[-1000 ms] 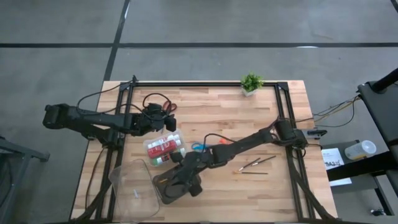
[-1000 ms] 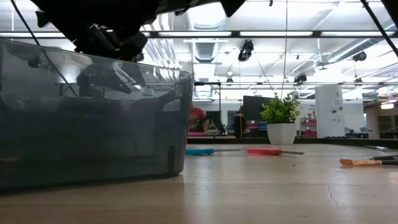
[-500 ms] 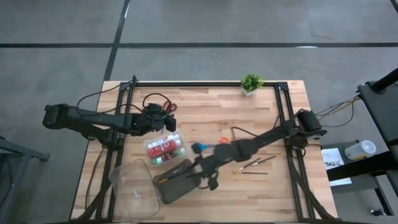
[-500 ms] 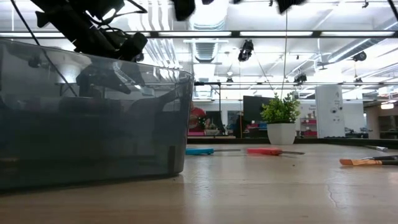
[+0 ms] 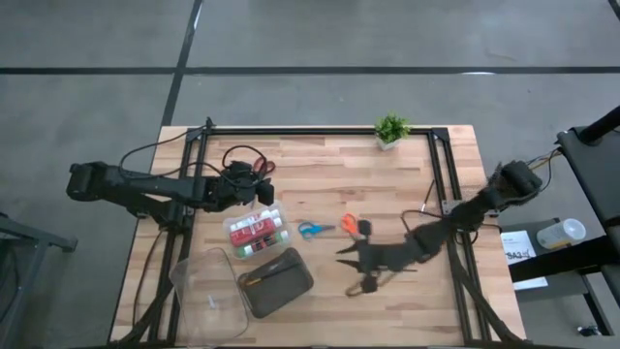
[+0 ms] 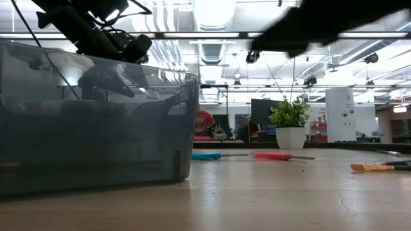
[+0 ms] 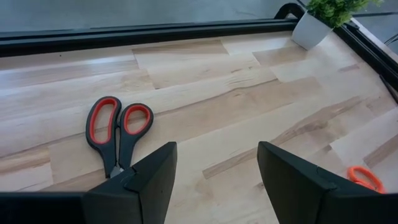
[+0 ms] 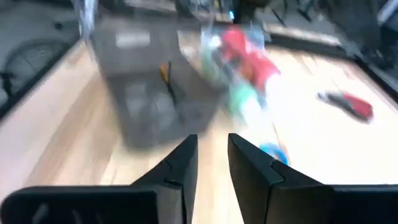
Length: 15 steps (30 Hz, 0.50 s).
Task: Pick & Place Paint Supplies
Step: Put the gold paint brush into the black transparent bin
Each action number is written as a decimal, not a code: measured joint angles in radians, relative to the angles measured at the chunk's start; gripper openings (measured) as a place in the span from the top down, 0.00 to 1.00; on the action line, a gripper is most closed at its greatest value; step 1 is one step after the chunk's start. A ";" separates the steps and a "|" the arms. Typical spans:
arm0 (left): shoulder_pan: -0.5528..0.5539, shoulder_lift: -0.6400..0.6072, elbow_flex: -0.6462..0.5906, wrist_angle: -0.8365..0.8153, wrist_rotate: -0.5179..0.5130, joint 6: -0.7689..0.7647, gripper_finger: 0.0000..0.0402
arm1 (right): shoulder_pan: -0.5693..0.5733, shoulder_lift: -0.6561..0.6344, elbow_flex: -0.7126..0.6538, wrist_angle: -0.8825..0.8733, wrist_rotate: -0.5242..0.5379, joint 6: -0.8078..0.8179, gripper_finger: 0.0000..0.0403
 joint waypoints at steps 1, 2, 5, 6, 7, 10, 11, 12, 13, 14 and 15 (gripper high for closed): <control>0.000 0.000 0.000 0.000 0.000 0.000 0.42 | 0.027 -0.021 -0.016 -0.059 0.043 0.040 0.79; 0.000 0.000 0.000 0.000 0.000 0.000 0.42 | 0.053 -0.038 -0.028 -0.108 0.071 0.090 0.79; 0.000 0.000 0.000 -0.001 0.000 0.000 0.42 | 0.121 -0.101 -0.063 -0.255 0.118 0.288 0.79; 0.000 0.000 0.000 0.000 0.000 0.000 0.42 | 0.142 -0.121 -0.070 -0.293 0.127 0.352 0.79; 0.000 0.000 0.000 -0.001 0.000 0.000 0.42 | 0.164 -0.140 -0.078 -0.336 0.133 0.415 0.79; 0.000 0.000 0.000 -0.001 0.000 0.000 0.42 | 0.234 -0.182 -0.113 -0.451 0.154 0.591 0.79; 0.000 0.000 0.000 -0.001 0.000 0.000 0.42 | 0.256 -0.194 -0.126 -0.469 0.168 0.639 0.79; 0.000 0.000 0.000 -0.001 0.000 0.000 0.42 | 0.279 -0.205 -0.140 -0.483 0.185 0.677 0.79; 0.000 0.000 0.000 -0.001 0.000 0.000 0.42 | 0.299 -0.209 -0.155 -0.486 0.197 0.710 0.79; 0.000 0.000 0.000 -0.001 0.000 0.000 0.42 | 0.320 -0.210 -0.171 -0.486 0.201 0.738 0.79; 0.000 0.000 0.000 -0.001 0.000 0.000 0.42 | 0.340 -0.210 -0.188 -0.492 0.205 0.768 0.79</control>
